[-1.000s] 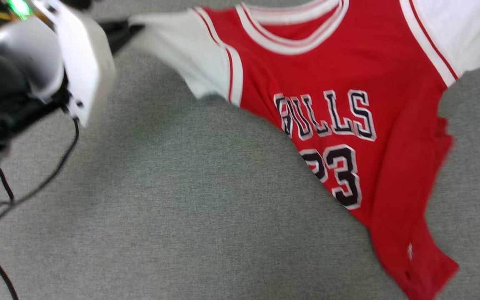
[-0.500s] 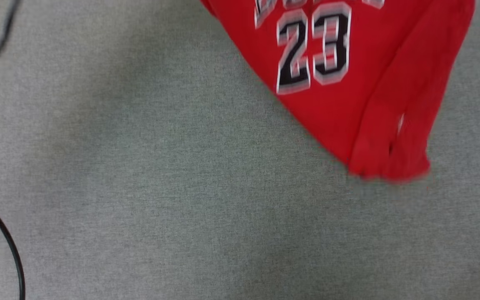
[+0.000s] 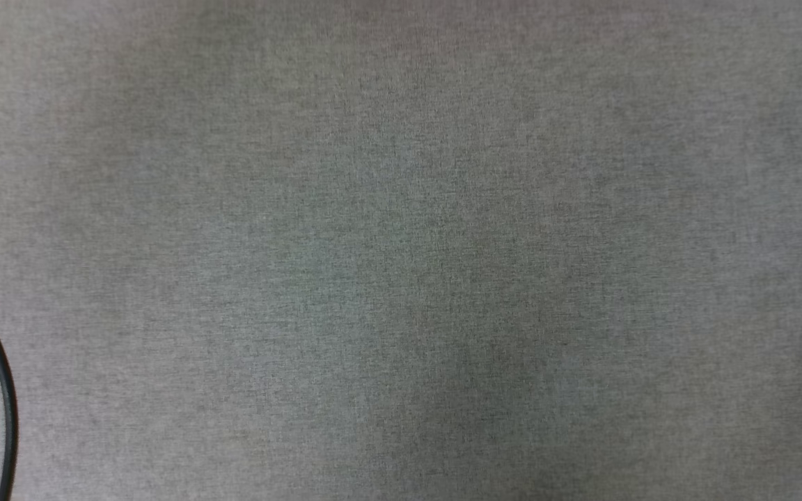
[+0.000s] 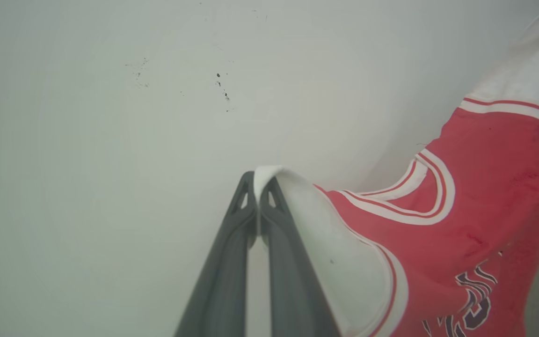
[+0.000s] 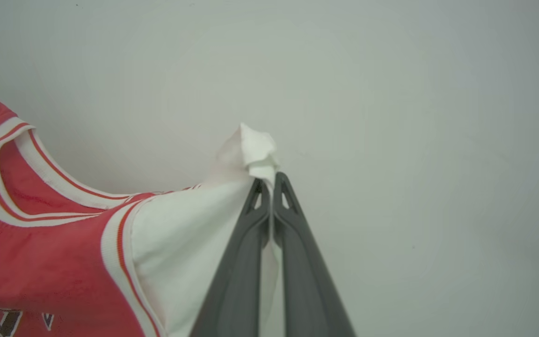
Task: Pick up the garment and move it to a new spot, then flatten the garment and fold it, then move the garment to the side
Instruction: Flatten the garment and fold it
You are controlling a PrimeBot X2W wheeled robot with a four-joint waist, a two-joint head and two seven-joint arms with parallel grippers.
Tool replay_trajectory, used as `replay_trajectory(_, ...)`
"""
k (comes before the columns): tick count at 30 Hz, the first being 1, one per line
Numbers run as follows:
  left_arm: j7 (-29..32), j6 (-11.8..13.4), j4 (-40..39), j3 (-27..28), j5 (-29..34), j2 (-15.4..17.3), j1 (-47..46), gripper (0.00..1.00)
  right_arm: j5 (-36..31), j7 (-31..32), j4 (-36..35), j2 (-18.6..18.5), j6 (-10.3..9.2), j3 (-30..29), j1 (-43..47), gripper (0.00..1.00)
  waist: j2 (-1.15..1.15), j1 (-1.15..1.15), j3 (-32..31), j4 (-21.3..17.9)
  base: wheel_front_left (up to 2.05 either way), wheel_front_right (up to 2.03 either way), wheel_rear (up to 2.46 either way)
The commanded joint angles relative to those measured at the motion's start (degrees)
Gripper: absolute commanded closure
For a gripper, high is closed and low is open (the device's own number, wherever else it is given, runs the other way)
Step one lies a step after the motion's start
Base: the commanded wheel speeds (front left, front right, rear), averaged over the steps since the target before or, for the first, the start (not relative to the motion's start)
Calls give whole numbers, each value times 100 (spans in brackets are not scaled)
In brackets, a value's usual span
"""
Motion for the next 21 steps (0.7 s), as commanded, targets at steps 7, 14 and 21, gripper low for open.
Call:
replay_trajectory(7,-438,-6,510,-215,-115,-89,-400,100,-162,-356,614,253,-4,297,-395,100,0,0,326,22,0,0,0)
replay_trajectory(14,-850,-8,744,-717,-433,37,52,100,89,-744,1044,406,-4,756,57,100,0,0,369,14,0,0,0)
replay_trajectory(21,-1384,-9,662,-1206,-830,232,1299,100,670,-1321,1272,616,-4,1233,1215,100,0,0,4,-36,0,0,0)
